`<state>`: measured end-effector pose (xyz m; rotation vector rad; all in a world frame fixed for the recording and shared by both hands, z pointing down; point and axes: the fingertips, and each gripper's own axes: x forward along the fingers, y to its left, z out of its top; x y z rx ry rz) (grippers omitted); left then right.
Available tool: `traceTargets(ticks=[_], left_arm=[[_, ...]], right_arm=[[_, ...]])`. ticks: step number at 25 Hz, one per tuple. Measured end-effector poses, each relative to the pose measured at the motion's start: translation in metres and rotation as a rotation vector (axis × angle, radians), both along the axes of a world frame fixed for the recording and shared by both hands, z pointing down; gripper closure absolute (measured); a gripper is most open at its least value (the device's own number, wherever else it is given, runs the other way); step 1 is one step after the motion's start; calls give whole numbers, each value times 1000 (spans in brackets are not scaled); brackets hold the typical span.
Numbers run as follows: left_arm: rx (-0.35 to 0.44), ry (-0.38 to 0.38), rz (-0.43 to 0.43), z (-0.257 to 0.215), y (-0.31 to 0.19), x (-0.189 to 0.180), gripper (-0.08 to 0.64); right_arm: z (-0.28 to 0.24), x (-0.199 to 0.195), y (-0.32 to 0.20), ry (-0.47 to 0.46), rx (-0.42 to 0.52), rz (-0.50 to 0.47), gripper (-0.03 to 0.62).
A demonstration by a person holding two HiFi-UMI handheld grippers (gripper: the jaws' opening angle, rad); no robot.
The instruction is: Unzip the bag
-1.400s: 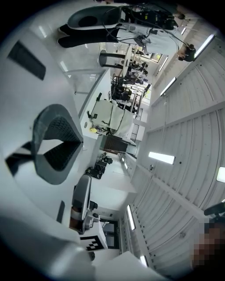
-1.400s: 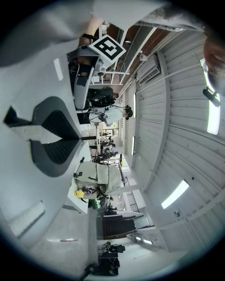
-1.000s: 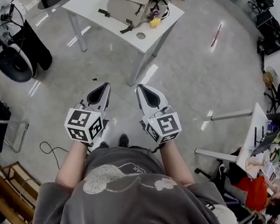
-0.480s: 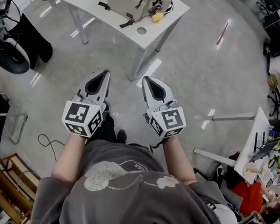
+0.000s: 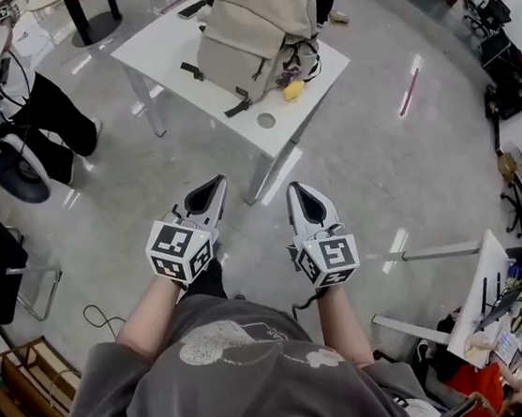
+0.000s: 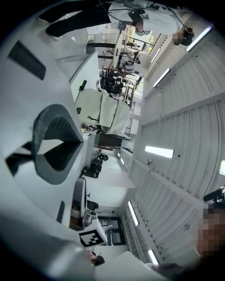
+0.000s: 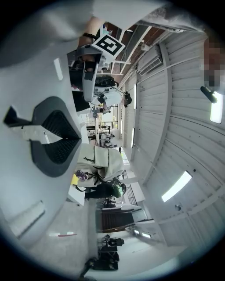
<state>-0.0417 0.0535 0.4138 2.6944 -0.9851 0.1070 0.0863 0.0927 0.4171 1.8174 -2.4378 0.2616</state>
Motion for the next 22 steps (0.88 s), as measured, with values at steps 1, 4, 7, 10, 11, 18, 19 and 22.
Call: traceTargets(ticks=[1, 4, 7, 10, 11, 18, 19, 22], left_arm=[[8, 17, 11, -2, -12, 3, 554], [33, 60, 63, -10, -41, 13, 554], [28, 58, 81, -12, -78, 18, 554], [30, 67, 71, -17, -119, 14, 554], [39, 67, 67, -18, -131, 13, 554], [50, 38, 144, -1, -189, 29, 552], [49, 36, 158, 3, -198, 33, 552], [50, 17, 208, 14, -216, 52, 552]], right_arm=[[-1, 6, -12, -6, 6, 23, 592], [-5, 16, -41, -15, 3, 67, 592], [-9, 16, -75, 4, -6, 79, 592], [-15, 16, -114, -1, 1, 106, 592], [-15, 16, -124, -2, 1, 115, 592], [2, 25, -180, -14, -33, 204, 592], [4, 27, -189, -20, -33, 217, 592], [9, 37, -207, -17, -39, 254, 592]])
